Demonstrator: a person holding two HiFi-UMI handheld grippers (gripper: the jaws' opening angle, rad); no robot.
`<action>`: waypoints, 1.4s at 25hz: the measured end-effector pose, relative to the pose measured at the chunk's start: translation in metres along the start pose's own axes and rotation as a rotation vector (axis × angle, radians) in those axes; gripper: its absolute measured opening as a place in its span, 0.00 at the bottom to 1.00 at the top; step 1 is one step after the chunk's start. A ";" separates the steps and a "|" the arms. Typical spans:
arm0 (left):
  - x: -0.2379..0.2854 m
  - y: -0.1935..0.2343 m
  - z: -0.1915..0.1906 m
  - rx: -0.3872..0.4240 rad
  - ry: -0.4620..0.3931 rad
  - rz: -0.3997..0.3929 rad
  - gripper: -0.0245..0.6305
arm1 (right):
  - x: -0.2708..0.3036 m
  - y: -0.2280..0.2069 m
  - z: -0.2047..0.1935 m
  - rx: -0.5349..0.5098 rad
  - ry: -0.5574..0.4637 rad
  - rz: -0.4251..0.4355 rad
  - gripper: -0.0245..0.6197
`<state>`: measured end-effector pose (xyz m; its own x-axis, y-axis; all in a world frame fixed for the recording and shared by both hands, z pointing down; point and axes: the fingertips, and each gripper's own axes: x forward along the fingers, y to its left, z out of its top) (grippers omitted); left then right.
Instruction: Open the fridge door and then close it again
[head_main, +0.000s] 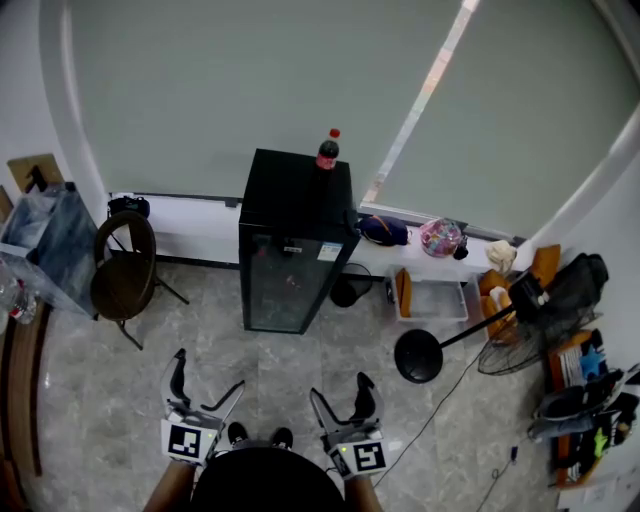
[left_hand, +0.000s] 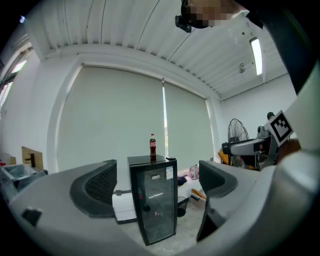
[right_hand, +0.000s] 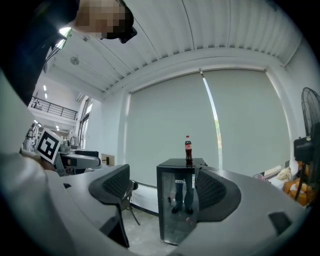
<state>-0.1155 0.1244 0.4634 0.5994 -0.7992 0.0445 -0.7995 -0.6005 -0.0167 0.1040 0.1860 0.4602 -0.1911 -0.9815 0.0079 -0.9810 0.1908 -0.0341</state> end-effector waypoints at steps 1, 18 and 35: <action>-0.001 0.001 0.001 0.010 -0.003 -0.002 0.81 | -0.001 -0.001 0.001 0.024 -0.004 -0.006 0.67; -0.028 0.045 -0.015 -0.034 0.016 -0.049 0.84 | 0.006 0.048 -0.007 0.017 0.029 -0.054 0.70; 0.039 0.075 -0.025 0.017 0.041 -0.049 0.84 | 0.094 0.015 -0.009 -0.009 -0.001 -0.042 0.70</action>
<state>-0.1532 0.0493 0.4887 0.6350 -0.7676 0.0870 -0.7684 -0.6392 -0.0307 0.0710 0.0965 0.4696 -0.1496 -0.9887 0.0081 -0.9885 0.1494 -0.0247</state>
